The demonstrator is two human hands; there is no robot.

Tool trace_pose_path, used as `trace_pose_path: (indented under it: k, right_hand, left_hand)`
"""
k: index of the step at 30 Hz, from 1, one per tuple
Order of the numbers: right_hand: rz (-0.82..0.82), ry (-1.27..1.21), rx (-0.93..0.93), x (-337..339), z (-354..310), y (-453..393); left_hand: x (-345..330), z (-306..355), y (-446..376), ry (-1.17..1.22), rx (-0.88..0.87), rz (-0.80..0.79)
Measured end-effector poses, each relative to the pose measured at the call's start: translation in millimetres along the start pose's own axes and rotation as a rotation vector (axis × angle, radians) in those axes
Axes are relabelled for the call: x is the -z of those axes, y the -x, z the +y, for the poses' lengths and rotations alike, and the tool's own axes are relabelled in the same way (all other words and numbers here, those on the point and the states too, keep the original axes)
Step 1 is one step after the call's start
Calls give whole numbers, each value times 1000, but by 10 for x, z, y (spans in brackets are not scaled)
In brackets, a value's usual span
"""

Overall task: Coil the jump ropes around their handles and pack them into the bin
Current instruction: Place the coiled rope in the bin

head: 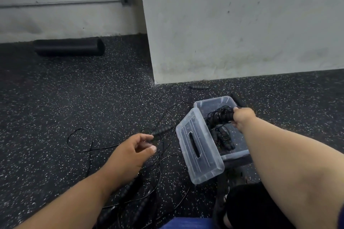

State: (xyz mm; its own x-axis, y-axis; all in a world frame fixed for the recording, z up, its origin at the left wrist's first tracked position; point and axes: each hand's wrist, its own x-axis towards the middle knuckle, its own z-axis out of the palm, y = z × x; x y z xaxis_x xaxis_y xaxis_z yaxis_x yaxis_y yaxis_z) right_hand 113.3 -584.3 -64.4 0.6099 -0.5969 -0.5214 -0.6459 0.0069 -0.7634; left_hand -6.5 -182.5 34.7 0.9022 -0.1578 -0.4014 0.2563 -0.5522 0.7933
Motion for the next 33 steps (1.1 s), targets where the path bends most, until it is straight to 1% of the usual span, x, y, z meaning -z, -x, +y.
trace_pose_path:
  k: [3, 4, 6, 10, 13, 17, 18, 22, 25, 29, 33]
  right_hand:
    - [3, 115, 5, -66, 153, -395]
    - [8, 112, -15, -91, 198, -512]
    - [25, 69, -43, -162, 257, -640]
    - [46, -48, -127, -309, 302, -573]
    - [25, -121, -183, -381, 414, -688]
    - [-13, -229, -320, -528, 538, -858]
    - [-1, -248, -347, -569, 542, -863]
    - [5, -258, -372, -709, 605, -945]
    - [6, -216, -384, -787, 657, -1020]
    - [-3, -294, -404, -849, 614, -1042]
    - [-6, -278, -392, -927, 560, -1117]
  left_hand:
    - [21, -46, -99, -10, 20, 13]
    - [34, -55, -139, -11, 27, 17]
    - [62, -87, -230, -4, 47, 28]
    - [119, -148, -413, 21, 85, 41]
    - [121, -195, -534, 34, 104, 41]
    - [109, -255, -656, 29, 124, 30]
    - [109, -273, -681, 27, 128, 27]
    - [118, -328, -747, 25, 145, 14]
    - [132, -351, -765, 36, 154, 4]
    - [167, -345, -773, 60, 169, 1]
    - [179, -359, -768, 76, 185, 10]
